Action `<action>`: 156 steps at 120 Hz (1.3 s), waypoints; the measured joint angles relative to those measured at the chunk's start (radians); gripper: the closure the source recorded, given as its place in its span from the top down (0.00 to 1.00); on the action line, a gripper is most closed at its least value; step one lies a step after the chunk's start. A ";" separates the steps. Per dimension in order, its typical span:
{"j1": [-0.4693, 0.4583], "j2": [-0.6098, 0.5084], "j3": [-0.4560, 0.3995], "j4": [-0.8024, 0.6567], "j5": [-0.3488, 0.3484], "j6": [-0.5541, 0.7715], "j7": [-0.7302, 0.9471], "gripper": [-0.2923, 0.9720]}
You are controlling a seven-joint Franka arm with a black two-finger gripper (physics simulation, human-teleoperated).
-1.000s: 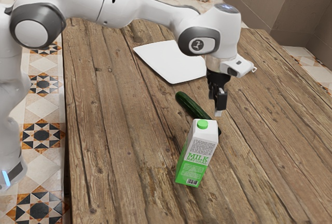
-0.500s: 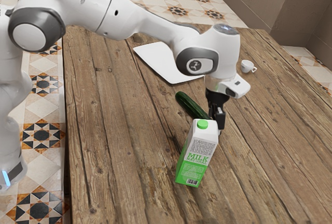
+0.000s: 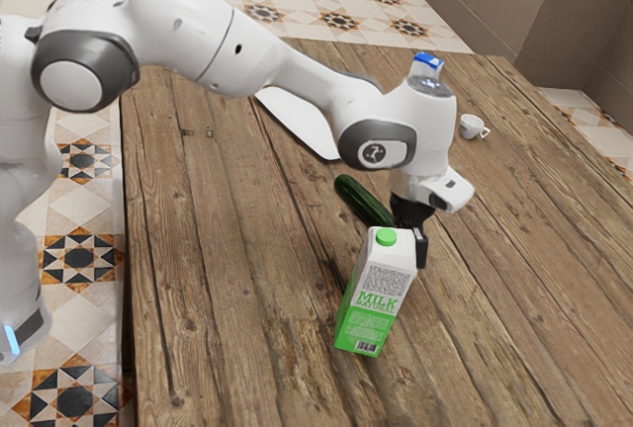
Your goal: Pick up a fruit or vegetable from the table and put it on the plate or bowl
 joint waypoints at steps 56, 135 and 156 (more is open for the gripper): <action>0.002 0.034 0.001 -0.007 -0.018 0.008 0.001 0.77; 0.009 0.076 0.001 0.001 -0.036 0.010 0.000 0.57; 0.004 0.031 0.003 0.024 -0.031 0.011 0.002 0.56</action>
